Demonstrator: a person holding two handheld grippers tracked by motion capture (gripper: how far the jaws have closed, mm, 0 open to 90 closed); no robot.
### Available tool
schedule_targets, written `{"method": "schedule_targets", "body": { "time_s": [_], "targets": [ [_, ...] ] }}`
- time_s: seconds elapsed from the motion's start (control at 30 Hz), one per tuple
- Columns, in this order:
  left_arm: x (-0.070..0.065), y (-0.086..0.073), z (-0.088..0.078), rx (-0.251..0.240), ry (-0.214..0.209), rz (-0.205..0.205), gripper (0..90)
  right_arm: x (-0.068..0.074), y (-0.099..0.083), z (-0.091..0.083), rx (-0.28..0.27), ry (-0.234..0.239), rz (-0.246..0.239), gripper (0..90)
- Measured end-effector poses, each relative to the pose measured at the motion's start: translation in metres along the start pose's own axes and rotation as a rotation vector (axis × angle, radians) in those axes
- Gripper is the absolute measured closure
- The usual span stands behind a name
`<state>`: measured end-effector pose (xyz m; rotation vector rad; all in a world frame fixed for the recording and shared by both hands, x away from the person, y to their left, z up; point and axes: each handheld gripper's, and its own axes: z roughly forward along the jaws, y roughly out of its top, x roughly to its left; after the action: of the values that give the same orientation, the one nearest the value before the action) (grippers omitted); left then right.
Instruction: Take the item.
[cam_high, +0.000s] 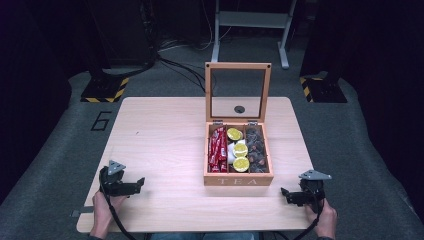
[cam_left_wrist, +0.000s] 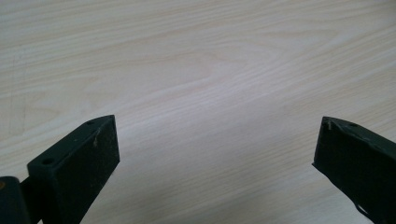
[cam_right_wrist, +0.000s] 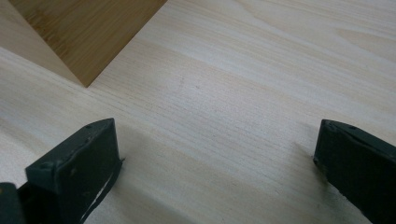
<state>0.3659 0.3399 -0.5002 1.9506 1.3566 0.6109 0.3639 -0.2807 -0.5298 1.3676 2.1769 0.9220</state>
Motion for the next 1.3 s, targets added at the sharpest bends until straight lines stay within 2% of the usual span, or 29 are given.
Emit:
{"method": "schedule_targets", "body": {
  "time_s": [0.1, 0.5, 0.67, 1.3],
  "targets": [
    [-0.007, 0.007, 0.0, -0.016, -0.022, 0.01, 0.1, 0.001, -0.001, 0.0, -0.011, -0.017, 0.005, 0.0],
    [-0.026, 0.03, -0.006, -0.049, -0.081, 0.069, 0.1, 0.001, -0.001, 0.0, -0.008, -0.023, 0.008, 0.0],
    [-0.035, 0.039, -0.009, -0.071, -0.099, 0.081, 0.1, 0.001, -0.001, 0.0, -0.007, -0.02, 0.007, 0.0],
    [-0.074, 0.078, -0.008, -0.1, -0.186, 0.175, 0.1, 0.003, -0.001, 0.0, -0.008, -0.025, 0.033, 0.0]
  ]
}}
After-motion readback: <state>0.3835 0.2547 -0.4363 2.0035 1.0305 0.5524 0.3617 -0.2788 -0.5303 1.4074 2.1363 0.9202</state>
